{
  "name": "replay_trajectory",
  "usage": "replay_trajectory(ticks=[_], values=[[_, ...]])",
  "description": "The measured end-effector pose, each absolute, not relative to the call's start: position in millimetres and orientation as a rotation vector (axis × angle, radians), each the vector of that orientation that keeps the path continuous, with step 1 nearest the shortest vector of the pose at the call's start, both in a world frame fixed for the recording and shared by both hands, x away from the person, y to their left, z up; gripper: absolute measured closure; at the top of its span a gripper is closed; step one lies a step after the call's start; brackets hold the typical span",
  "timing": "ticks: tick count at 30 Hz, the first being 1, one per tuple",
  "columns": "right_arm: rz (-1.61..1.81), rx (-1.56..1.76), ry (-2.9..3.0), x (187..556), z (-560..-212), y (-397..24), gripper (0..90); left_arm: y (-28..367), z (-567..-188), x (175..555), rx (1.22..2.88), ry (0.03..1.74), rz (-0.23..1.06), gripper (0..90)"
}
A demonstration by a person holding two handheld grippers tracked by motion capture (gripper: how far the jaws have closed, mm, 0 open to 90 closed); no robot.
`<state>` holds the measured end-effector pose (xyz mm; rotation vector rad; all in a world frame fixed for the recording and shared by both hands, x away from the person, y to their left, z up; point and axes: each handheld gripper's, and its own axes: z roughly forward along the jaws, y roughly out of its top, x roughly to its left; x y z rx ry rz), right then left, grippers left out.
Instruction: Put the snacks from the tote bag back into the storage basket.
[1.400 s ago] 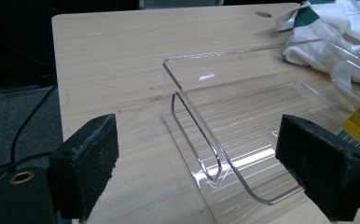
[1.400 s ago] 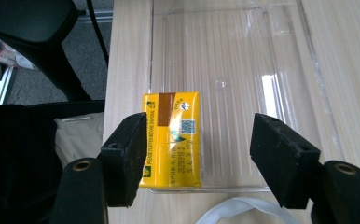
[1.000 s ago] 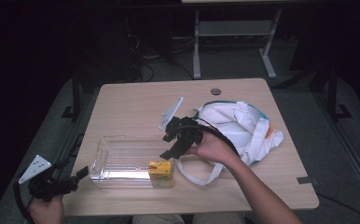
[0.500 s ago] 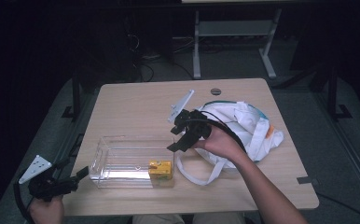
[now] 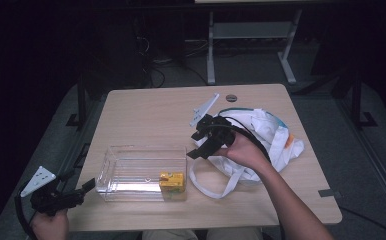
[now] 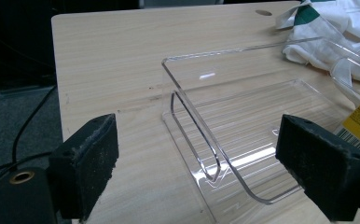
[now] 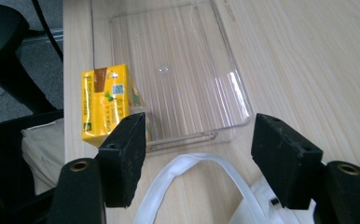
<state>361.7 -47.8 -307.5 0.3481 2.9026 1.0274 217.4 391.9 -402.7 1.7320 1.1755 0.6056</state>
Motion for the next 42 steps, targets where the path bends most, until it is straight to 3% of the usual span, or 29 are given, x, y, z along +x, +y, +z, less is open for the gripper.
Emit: replay_trajectory(ticks=[42], values=[[1.025,0.607,2.82,354.9,-331.1,-129.9,34.6,391.2,-402.8,216.6,1.74,1.179,0.609,12.7]])
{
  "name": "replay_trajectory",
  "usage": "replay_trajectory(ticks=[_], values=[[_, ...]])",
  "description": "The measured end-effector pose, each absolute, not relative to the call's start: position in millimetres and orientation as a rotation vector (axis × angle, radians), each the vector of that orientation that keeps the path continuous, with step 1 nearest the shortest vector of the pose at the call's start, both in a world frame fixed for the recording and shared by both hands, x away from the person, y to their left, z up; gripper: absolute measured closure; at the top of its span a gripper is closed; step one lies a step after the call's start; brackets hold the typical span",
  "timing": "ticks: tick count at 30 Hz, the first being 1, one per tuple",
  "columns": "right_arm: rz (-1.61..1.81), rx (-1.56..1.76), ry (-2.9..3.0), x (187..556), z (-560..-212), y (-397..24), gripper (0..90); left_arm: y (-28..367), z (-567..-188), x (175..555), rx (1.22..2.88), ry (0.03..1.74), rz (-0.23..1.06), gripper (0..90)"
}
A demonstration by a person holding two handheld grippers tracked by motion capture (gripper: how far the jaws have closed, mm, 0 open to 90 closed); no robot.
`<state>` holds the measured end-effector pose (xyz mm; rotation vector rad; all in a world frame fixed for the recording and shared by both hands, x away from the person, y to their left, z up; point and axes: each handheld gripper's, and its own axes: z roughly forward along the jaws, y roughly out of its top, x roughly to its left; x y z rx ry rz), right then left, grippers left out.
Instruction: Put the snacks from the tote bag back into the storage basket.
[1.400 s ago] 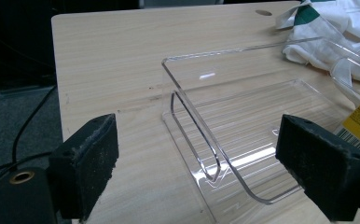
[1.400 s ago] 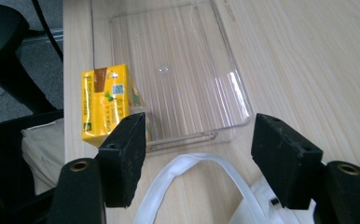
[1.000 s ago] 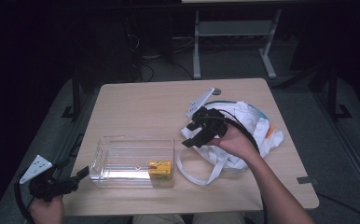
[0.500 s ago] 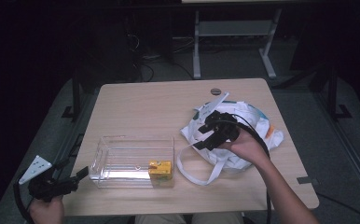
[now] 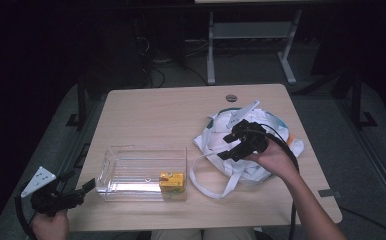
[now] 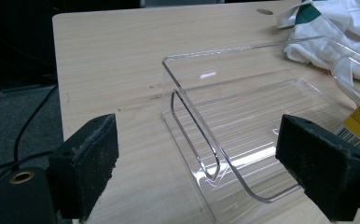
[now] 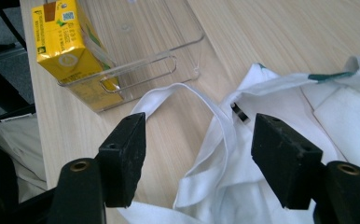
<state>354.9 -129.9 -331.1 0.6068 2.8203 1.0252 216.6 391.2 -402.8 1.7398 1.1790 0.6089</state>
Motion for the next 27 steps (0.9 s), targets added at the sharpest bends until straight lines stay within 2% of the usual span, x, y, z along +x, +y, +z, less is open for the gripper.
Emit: replay_trajectory(ticks=[27], values=[[1.078,0.87,2.735,335.5,-372.5,-197.8,34.5,388.2,-404.5,216.9,1.758,1.177,0.603,12.7]])
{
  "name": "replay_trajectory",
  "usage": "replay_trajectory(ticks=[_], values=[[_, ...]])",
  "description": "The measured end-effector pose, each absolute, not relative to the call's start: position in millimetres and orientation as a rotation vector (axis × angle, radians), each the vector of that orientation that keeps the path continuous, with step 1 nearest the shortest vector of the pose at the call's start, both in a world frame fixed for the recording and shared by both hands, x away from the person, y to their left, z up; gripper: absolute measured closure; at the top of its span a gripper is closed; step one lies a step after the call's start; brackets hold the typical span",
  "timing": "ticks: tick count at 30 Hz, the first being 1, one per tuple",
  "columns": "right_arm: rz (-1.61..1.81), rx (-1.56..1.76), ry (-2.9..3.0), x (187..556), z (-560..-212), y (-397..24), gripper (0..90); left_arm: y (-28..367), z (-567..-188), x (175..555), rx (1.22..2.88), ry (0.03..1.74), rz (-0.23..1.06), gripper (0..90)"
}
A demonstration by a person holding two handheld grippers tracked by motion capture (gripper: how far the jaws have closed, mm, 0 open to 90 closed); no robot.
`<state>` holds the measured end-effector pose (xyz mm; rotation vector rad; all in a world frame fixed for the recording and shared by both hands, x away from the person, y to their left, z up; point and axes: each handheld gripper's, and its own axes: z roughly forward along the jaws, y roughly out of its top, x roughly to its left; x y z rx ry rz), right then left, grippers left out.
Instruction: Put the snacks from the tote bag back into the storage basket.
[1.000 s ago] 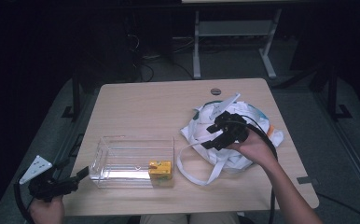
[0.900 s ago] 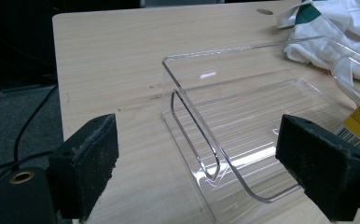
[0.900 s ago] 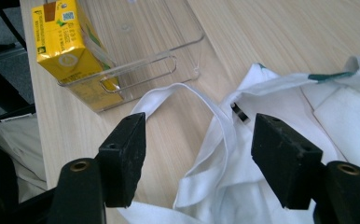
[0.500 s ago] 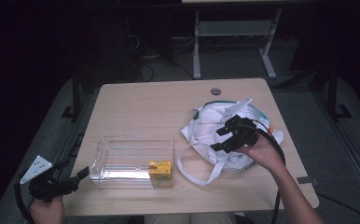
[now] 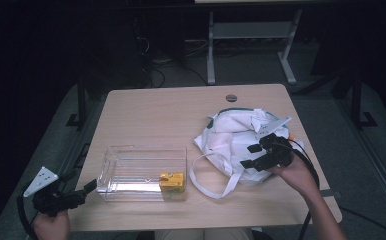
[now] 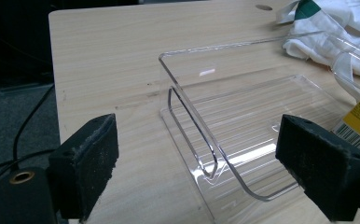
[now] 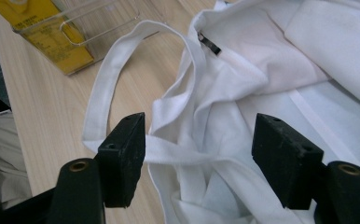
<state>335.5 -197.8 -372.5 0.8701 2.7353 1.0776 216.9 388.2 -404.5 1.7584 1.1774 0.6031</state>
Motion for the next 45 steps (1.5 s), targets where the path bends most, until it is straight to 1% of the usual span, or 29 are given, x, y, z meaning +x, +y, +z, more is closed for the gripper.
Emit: replay_trajectory(ticks=[32,45], values=[[1.11,0.989,2.623,300.0,-395.4,-251.2,34.7,381.8,-406.6,218.2,1.794,1.148,0.604,12.7],[1.13,1.014,2.601,287.5,-403.0,-261.5,34.3,379.4,-407.5,218.8,1.804,1.139,0.596,12.7]])
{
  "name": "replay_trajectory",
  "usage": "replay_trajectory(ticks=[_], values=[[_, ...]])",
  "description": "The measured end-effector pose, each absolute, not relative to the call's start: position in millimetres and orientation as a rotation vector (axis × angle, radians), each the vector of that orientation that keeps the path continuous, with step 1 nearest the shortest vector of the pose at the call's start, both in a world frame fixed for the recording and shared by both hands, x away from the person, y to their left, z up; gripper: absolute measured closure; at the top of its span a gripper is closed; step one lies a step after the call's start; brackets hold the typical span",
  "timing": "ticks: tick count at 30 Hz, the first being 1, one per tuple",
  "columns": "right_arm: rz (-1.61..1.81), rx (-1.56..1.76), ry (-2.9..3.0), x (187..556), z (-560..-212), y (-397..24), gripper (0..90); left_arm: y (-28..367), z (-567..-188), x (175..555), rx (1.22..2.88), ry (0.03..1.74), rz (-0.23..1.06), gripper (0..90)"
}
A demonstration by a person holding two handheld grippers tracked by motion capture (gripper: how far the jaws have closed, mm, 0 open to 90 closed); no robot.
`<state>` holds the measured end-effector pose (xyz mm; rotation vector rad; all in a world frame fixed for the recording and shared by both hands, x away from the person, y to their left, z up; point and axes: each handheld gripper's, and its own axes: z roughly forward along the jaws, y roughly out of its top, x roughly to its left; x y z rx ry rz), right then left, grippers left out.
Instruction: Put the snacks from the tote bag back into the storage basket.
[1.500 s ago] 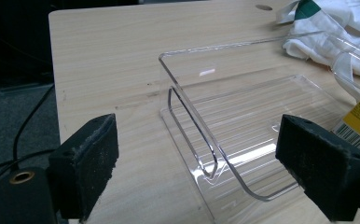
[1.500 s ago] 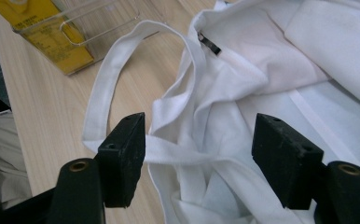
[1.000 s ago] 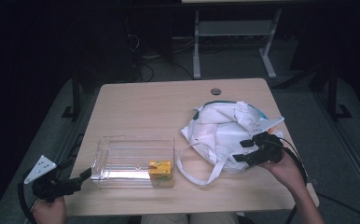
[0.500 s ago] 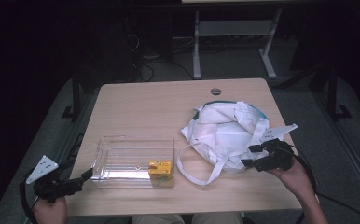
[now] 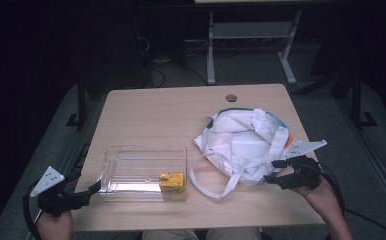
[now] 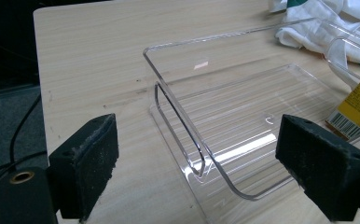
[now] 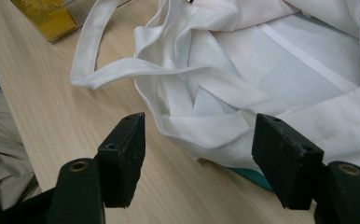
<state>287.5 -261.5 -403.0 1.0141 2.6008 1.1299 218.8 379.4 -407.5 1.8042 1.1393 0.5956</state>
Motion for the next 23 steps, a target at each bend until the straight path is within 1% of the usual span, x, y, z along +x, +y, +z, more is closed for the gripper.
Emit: replay_trajectory(ticks=[10,16,23], values=[[1.148,1.033,2.575,277.1,-409.3,-266.8,33.9,378.5,-407.5,218.8,1.82,1.117,0.59,12.7],[1.146,1.057,2.56,267.0,-419.2,-268.9,33.3,378.4,-408.3,218.0,1.826,1.095,0.57,12.7],[1.143,1.057,2.542,265.5,-426.8,-266.8,31.9,380.4,-408.8,218.6,1.815,1.084,0.555,12.7]])
